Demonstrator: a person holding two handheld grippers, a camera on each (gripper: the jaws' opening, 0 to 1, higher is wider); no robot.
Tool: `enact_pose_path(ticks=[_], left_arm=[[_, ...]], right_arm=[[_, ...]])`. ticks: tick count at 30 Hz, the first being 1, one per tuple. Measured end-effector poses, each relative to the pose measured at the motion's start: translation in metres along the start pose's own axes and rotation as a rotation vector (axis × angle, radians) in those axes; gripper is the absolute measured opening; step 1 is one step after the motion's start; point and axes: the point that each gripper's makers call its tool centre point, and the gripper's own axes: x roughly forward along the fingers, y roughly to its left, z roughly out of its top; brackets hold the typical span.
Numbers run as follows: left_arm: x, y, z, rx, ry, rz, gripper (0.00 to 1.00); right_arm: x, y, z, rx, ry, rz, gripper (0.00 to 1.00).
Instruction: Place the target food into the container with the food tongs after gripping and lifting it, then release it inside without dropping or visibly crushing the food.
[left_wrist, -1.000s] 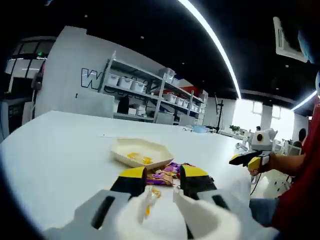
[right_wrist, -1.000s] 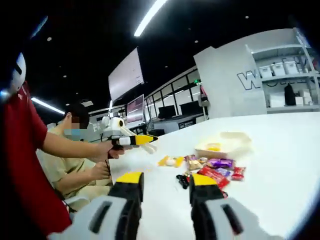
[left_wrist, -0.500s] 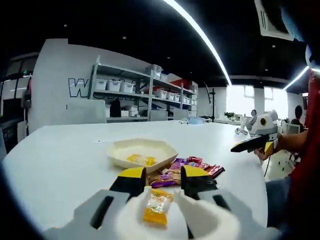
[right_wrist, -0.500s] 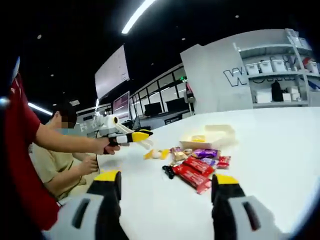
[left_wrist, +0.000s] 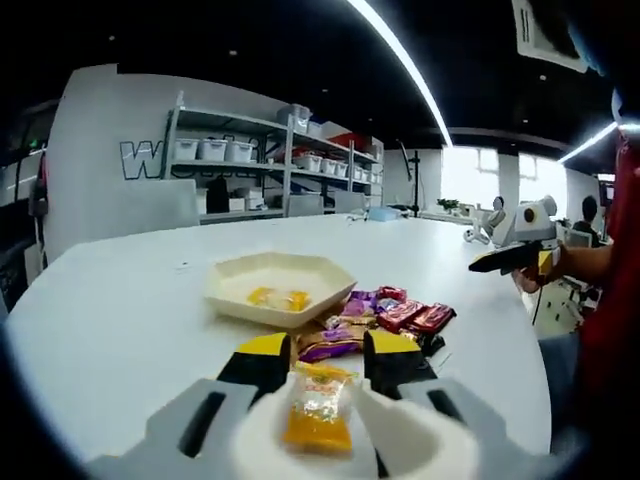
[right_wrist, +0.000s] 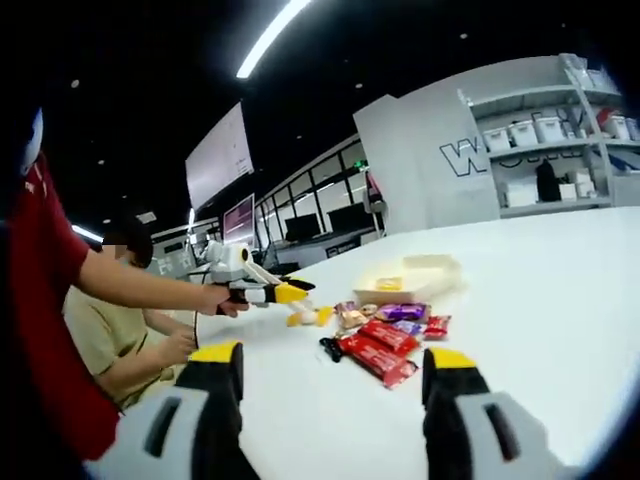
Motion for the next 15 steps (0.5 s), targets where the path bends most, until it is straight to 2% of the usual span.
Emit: enact_pose_path(ticks=[7,15], left_arm=[[0.0030,-0.0006,-0.0023,0.022,0.028,-0.009,0.29],[0.0023,0.0020,-0.0012,0.010,0.043,0.001,0.30]], right_arm=[[0.0003,-0.0033,0.0009,0.003,-0.005,-0.007,0.71],[0.0028,-0.0037,-0.0013,0.000,0.006,-0.006,0.70]])
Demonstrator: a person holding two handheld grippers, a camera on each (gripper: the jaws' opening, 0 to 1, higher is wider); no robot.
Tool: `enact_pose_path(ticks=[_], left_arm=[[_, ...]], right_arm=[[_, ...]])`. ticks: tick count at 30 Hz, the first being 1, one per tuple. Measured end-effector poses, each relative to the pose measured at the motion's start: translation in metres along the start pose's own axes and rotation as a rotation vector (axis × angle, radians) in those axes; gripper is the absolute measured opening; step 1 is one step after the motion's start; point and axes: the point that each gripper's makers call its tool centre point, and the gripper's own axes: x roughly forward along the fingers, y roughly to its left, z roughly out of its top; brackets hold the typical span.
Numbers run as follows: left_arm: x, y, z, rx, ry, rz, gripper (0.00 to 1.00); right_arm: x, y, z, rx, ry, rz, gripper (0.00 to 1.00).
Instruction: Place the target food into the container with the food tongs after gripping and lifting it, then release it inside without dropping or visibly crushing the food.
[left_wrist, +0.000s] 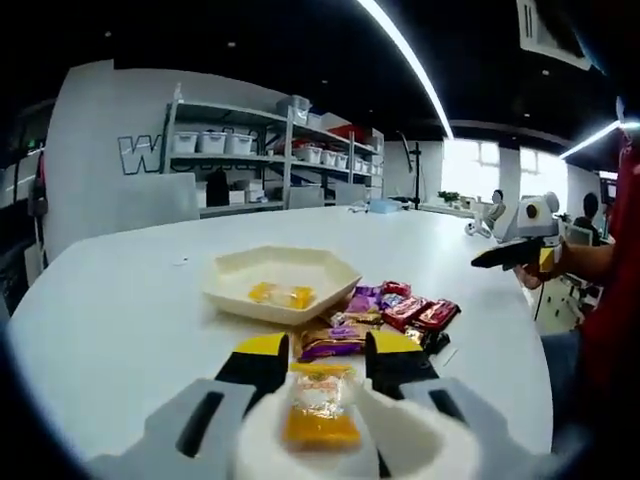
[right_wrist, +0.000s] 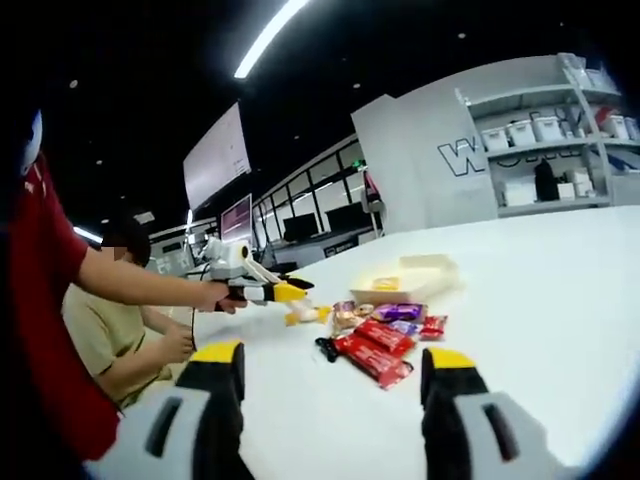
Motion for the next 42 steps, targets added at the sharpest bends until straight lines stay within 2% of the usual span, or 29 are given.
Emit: enact_pose_path(ticks=[2,20,26,33,36,40,42], left_arm=[[0.001,0.002,-0.001,0.024,0.001,0.005,0.30],[0.005,0.015,-0.002,0.024,-0.007,0.041,0.30],[0.007,0.015,-0.004,0.039,0.007,0.054,0.28],[0.006,0.015,-0.004,0.016,0.017,0.082,0.25],[0.003,0.019,-0.003,-0.039,0.019,0.106,0.24],[0.000,0.014,0.006,-0.063,-0.002,0.103,0.24],[0.000,0.011,0.014,-0.057,-0.018,0.099,0.24]], right_arm=[[0.000,0.000,-0.001,0.002,0.003,0.000,0.69],[0.000,-0.001,-0.004,0.002,0.015,-0.006,0.68],[0.000,0.000,-0.007,-0.001,0.028,-0.005,0.68],[0.003,-0.003,-0.017,-0.042,0.072,-0.035,0.73],[0.004,-0.005,-0.025,-0.063,0.108,-0.051,0.77],[0.004,-0.008,-0.030,-0.075,0.127,-0.078,0.87],[0.004,-0.009,-0.031,-0.070,0.129,-0.078,0.87]])
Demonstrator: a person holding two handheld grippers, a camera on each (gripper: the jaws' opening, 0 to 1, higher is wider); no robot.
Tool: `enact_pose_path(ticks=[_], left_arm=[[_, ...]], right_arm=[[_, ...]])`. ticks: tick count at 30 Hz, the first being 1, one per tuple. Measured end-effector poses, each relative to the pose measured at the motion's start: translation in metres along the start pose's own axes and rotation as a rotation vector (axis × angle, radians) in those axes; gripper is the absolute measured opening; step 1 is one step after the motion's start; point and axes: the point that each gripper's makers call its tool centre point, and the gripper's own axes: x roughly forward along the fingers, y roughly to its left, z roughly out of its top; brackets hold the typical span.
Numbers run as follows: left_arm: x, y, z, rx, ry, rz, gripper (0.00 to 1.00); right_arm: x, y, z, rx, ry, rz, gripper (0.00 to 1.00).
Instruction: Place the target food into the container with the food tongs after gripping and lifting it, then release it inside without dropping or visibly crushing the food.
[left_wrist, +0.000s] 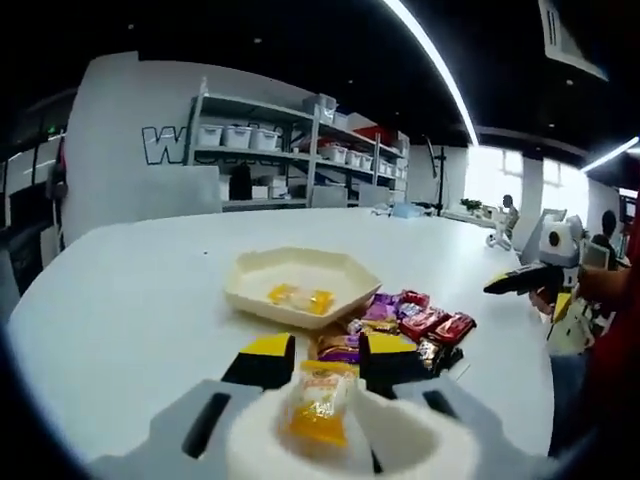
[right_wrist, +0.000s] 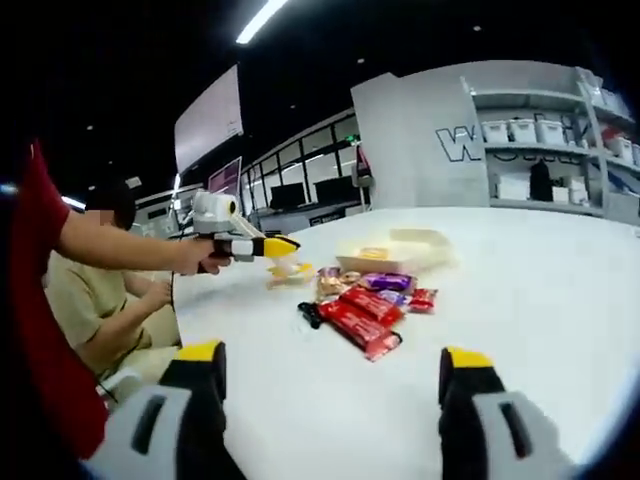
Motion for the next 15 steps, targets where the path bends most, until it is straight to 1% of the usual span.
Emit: enact_pose_path(ticks=[3,7,10,11,15], left_arm=[[0.002,-0.003,0.013,-0.017,-0.031,-0.008,0.24],[0.007,-0.005,0.020,-0.011,-0.040,-0.015,0.25],[0.013,-0.006,0.027,-0.024,-0.050,-0.019,0.25],[0.016,-0.006,0.028,-0.036,-0.048,-0.024,0.25],[0.025,-0.007,0.030,-0.029,-0.042,-0.030,0.24]], right_arm=[[0.001,0.001,0.000,-0.001,0.003,0.004,0.87],[0.001,0.003,0.000,-0.005,0.005,0.008,0.86],[-0.001,0.003,0.000,-0.002,0.002,0.007,0.86],[-0.001,0.003,0.000,-0.001,0.002,0.004,0.87],[-0.003,0.001,-0.002,0.001,0.006,-0.006,0.88]])
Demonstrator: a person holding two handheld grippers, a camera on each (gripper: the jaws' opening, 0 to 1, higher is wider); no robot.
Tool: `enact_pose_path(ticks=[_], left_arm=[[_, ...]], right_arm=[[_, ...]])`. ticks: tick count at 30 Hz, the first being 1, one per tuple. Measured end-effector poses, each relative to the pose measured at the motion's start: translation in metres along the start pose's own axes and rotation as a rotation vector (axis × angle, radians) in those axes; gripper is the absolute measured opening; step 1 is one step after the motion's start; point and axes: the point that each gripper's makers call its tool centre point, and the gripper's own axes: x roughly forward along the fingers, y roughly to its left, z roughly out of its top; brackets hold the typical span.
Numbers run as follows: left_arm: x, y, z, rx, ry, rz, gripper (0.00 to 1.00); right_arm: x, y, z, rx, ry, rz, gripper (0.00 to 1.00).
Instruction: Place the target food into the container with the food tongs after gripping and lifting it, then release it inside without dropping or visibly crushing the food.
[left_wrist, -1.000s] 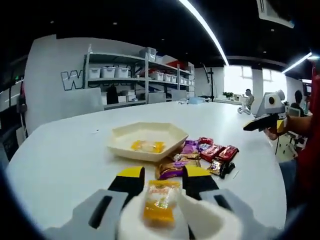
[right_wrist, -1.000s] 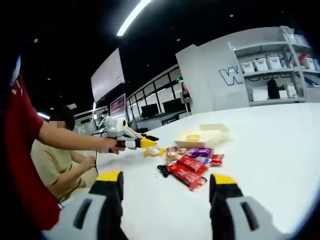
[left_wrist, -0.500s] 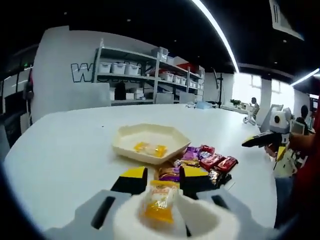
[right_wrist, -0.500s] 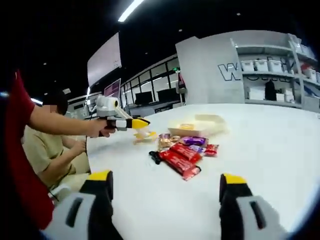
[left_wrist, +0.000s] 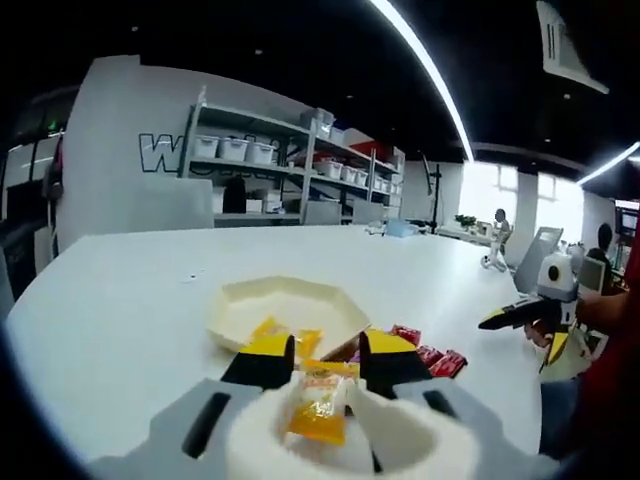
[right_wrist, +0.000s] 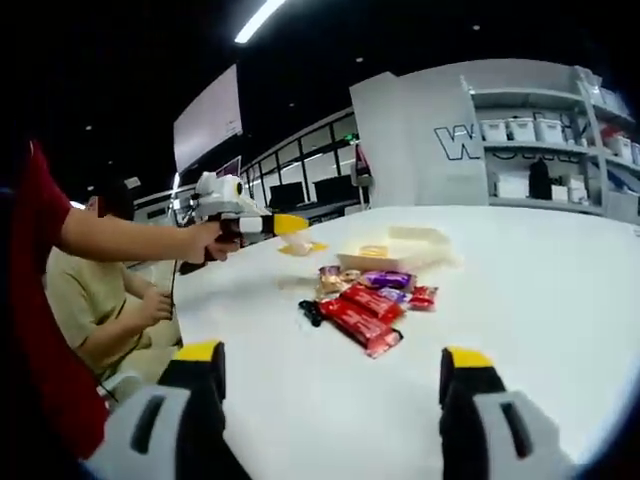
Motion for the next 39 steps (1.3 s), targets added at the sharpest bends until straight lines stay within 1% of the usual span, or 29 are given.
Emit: enact_pose_path(ticks=[4,8,11,17,18,24,28,30,32,35,37,38,39], left_arm=[[0.006,-0.002,0.003,-0.003,-0.003,-0.004,0.24],[0.018,-0.002,0.017,-0.004,-0.017,-0.013,0.24],[0.028,-0.003,0.023,0.009,-0.020,-0.022,0.24],[0.046,-0.006,0.028,0.022,-0.018,-0.027,0.25],[0.050,-0.005,0.028,0.013,-0.020,-0.027,0.25],[0.064,-0.007,0.025,0.001,-0.023,-0.022,0.25],[0.074,-0.009,0.032,-0.002,-0.036,-0.027,0.25],[0.079,-0.009,0.035,0.003,-0.038,-0.027,0.25],[0.088,-0.011,0.041,0.011,-0.031,-0.036,0.25],[0.099,-0.013,0.050,0.018,-0.036,-0.036,0.26],[0.103,-0.010,0.053,0.108,-0.046,-0.021,0.29],[0.105,-0.012,0.049,0.091,-0.032,-0.015,0.29],[0.106,-0.013,0.049,0.087,-0.031,-0.019,0.29]], right_arm=[[-0.004,-0.002,0.000,0.001,-0.002,-0.003,0.87],[-0.006,-0.005,0.001,-0.004,0.001,-0.007,0.87],[-0.007,-0.007,0.003,-0.003,-0.004,-0.011,0.87],[-0.012,-0.010,0.003,-0.006,-0.003,-0.021,0.87],[-0.013,-0.011,0.003,-0.004,-0.005,-0.023,0.87],[-0.017,-0.016,0.003,0.000,-0.002,-0.035,0.87],[-0.020,-0.019,0.005,0.002,-0.007,-0.043,0.87],[-0.021,-0.021,0.004,0.003,-0.007,-0.047,0.87],[-0.021,-0.022,0.004,0.002,-0.007,-0.049,0.87],[-0.021,-0.022,0.003,0.004,-0.001,-0.049,0.87],[-0.020,-0.023,0.003,0.006,-0.003,-0.050,0.87],[-0.020,-0.022,0.003,0.007,-0.004,-0.050,0.87],[-0.021,-0.023,0.002,0.008,-0.004,-0.050,0.87]])
